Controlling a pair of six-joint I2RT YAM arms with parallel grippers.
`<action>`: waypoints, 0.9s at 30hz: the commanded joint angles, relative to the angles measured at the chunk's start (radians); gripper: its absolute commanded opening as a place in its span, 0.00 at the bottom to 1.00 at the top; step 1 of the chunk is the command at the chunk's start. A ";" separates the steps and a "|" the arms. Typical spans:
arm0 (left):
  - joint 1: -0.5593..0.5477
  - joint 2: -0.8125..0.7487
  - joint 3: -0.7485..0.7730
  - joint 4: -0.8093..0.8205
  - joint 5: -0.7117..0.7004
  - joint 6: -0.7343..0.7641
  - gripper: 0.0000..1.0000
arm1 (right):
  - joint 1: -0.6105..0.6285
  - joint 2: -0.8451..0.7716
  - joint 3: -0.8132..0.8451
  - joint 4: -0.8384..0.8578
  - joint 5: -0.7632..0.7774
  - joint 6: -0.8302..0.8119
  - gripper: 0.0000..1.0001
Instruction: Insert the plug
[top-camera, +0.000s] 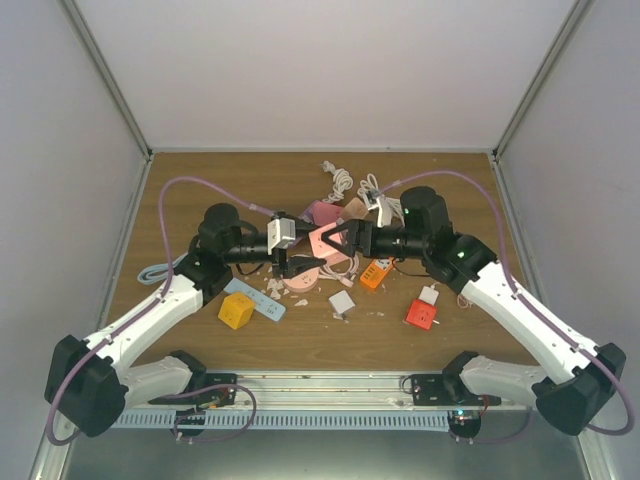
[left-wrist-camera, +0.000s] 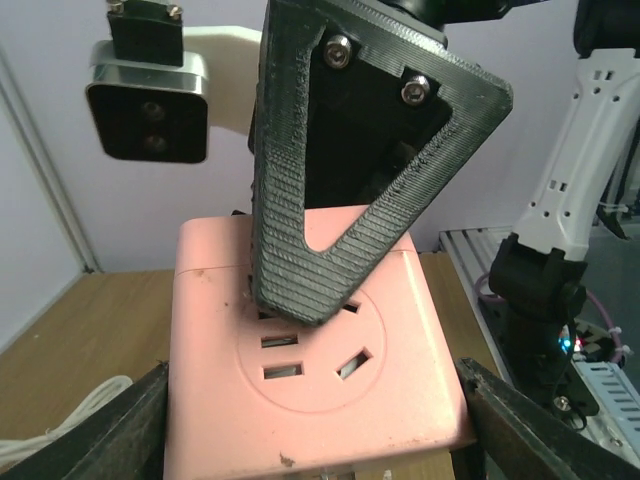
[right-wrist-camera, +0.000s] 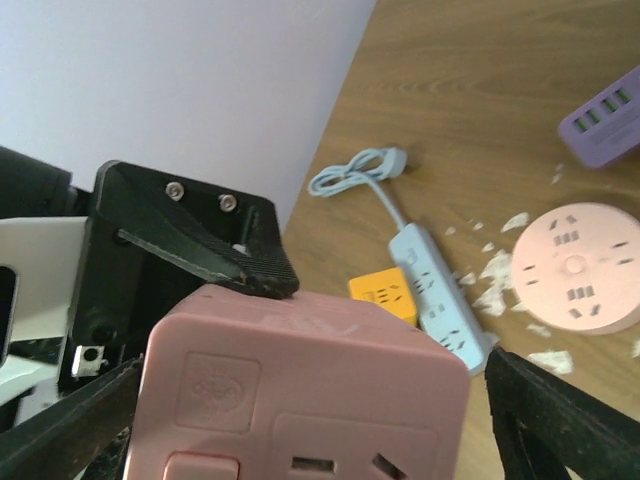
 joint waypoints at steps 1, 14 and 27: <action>-0.004 -0.004 0.058 0.048 0.064 0.054 0.29 | -0.006 -0.008 -0.035 0.063 -0.120 0.046 0.85; -0.016 -0.056 0.126 -0.135 -0.291 -0.087 0.82 | -0.006 -0.132 -0.154 0.316 -0.161 0.226 0.41; -0.016 -0.293 0.128 -0.297 -0.770 -0.356 0.99 | -0.035 -0.133 -0.048 -0.095 0.494 0.016 0.40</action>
